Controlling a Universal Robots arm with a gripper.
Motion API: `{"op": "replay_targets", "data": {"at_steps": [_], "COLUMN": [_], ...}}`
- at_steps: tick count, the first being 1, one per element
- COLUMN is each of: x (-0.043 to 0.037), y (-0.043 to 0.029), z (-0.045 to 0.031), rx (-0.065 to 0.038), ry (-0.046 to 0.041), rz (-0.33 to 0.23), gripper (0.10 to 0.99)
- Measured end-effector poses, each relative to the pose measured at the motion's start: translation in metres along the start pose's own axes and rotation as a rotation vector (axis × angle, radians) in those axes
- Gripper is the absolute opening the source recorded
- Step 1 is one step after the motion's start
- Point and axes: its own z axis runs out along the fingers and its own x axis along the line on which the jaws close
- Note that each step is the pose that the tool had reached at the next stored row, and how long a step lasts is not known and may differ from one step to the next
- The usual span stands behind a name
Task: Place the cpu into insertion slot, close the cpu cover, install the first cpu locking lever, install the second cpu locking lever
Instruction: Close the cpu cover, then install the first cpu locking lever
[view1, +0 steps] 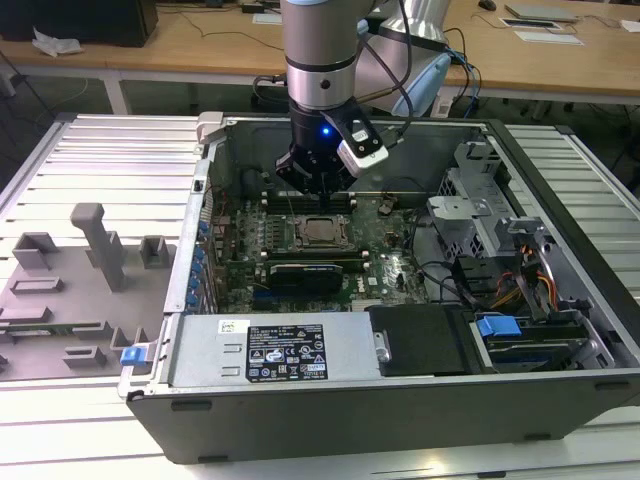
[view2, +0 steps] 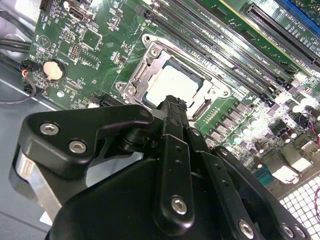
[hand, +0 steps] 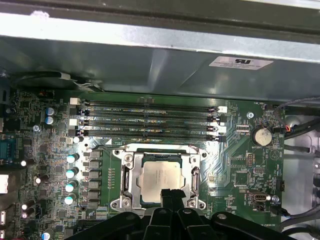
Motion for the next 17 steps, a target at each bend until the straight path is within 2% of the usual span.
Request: {"op": "replay_targets", "data": {"at_steps": [12, 17], "x": [0.0001, 0.0071], "y": [0.0000, 0.0003], "z": [0.0000, -0.0007], "rx": [0.000, 0.000], "ry": [-0.0001, -0.0001], "rz": [0.002, 0.002], "gripper": [0.106, 0.106]}}
